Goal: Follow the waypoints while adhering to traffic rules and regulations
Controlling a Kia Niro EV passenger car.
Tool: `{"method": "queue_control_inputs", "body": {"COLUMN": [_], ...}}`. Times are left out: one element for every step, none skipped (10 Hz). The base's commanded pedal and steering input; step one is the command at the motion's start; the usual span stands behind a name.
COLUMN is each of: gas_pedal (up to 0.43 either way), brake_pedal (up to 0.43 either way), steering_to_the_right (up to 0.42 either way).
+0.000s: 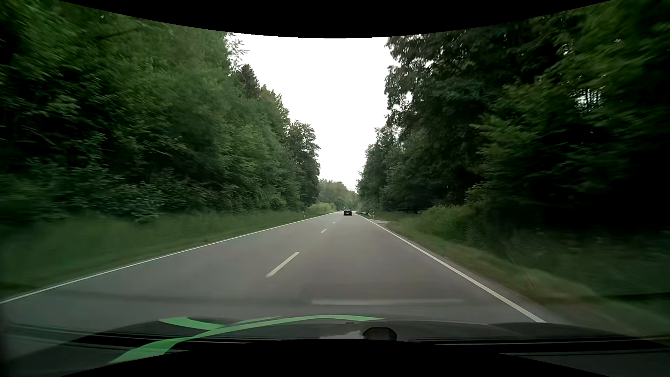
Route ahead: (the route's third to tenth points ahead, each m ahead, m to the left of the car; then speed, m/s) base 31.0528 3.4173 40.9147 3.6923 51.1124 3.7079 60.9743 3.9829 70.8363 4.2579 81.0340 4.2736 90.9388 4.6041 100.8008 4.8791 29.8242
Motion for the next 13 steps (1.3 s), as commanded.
{"method": "queue_control_inputs", "body": {"gas_pedal": [0.441, 0.441, 0.449, 0.449, 0.449, 0.449, 0.409, 0.378, 0.37, 0.358, 0.35, 0.35, 0.339], "brake_pedal": [0.0, 0.0, 0.0, 0.0, 0.0, 0.0, 0.0, 0.0, 0.0, 0.0, 0.0, 0.0, 0.0], "steering_to_the_right": [-0.005, -0.004, -0.004, -0.005, -0.004, -0.004, -0.004, -0.003, -0.003, -0.002, -0.003, -0.002, -0.003]}}
